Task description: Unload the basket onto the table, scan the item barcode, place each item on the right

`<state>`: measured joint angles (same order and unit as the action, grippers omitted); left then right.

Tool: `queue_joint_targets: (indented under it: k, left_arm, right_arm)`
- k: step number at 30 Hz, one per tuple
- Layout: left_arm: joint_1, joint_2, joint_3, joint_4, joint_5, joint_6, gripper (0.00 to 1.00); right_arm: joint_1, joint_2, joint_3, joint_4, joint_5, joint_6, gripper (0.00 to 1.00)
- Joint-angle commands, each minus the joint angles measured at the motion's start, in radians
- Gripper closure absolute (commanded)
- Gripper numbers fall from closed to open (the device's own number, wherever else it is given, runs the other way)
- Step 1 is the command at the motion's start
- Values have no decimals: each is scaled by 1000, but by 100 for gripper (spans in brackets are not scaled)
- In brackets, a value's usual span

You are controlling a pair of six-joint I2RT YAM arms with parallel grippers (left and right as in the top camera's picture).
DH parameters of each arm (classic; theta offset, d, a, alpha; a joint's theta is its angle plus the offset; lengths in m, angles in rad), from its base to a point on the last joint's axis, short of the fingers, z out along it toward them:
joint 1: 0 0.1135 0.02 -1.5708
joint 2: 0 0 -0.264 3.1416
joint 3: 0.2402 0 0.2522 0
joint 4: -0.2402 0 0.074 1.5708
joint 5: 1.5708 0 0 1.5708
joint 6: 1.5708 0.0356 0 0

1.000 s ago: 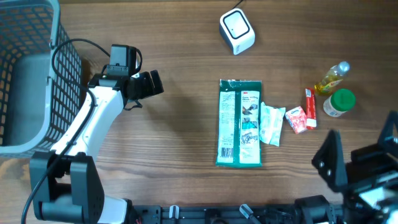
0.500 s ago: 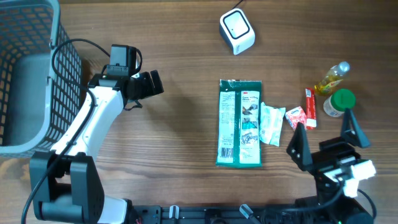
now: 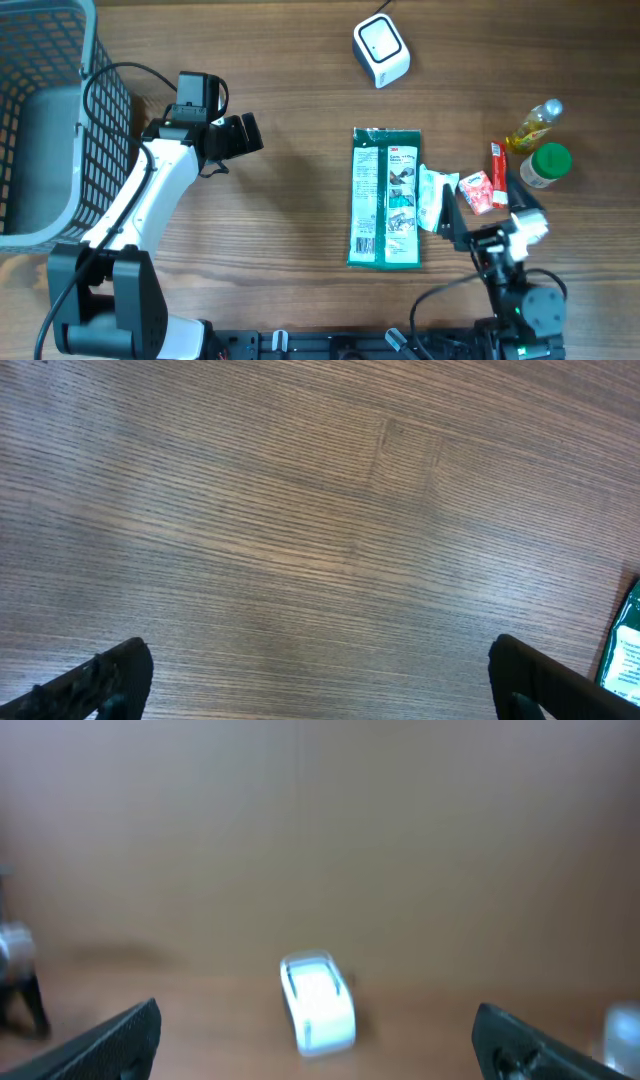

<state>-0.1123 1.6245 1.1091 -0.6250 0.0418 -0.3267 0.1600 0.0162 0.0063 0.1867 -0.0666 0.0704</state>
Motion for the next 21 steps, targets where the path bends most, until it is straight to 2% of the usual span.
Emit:
queue_joint_targets:
  k: [1,3,15,21]
  left_arm:
    - [4,-2,7,4,-13,5,0]
    - [4,-2,7,3,-13,5,0]
    - [4,-2,7,4,-13,5,0]
    - [4,-2,7,4,-13,5,0]
  right_arm:
    - [-7,-13,-1,-129,19,8,0]
    - [-7,-13,-1,-192,21,5,0]
    - [-7,-13,-1,-185,16,-16,0]
    - [-7,-13,-1,-185,16,-71,0]
